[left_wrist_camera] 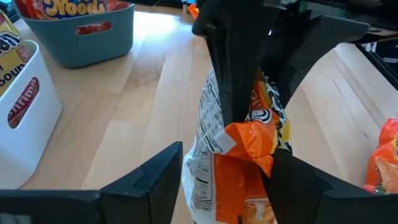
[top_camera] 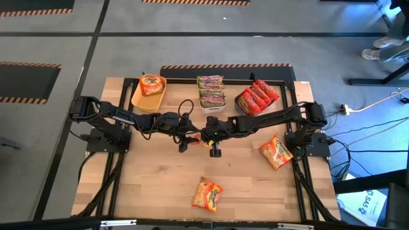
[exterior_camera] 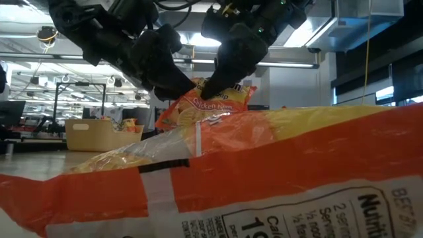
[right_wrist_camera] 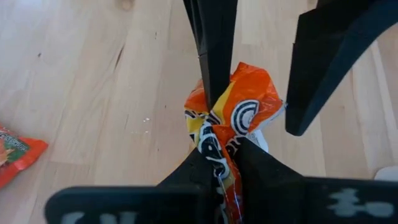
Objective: Sort Maruchan noodles
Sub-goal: Put the orange noodle pack into the yellow bin
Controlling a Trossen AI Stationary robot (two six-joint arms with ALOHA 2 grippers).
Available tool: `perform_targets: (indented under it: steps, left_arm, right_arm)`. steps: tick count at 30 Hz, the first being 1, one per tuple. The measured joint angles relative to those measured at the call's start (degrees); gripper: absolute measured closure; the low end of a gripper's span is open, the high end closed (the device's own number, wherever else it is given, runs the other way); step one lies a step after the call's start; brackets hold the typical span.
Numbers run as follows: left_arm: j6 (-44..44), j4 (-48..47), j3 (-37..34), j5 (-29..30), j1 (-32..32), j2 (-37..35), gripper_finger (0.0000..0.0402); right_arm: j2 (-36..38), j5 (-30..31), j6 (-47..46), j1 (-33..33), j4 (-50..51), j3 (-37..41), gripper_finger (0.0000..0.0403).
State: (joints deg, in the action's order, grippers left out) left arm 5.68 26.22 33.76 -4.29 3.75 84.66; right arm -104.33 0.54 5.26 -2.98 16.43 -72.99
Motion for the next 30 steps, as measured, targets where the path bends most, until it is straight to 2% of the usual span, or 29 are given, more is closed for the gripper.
perform_targets:
  steps: [12,15,23,30]
  left_arm:
    - [-1.29,-0.03,0.0,-0.05,-0.04,-0.02,0.0282]
    - [-1.38,-0.04,0.0,-0.2,-0.04,-0.02,0.0308]
    - [-1.8,0.11,0.0,-1.09,0.0,-0.02,0.0391]
    - [-2.78,0.37,0.0,-1.01,0.0,-0.07,0.0398]
  right_arm:
    - [0.0,0.2,-0.39,0.04,-0.38,0.02,0.0363]
    - [0.0,0.13,-0.48,0.04,-0.42,0.02,0.0333]
    - [0.0,-0.17,-0.52,0.0,-0.7,0.02,0.0223]
    - [0.0,-0.27,-1.85,-0.06,4.59,-3.13,0.0181]
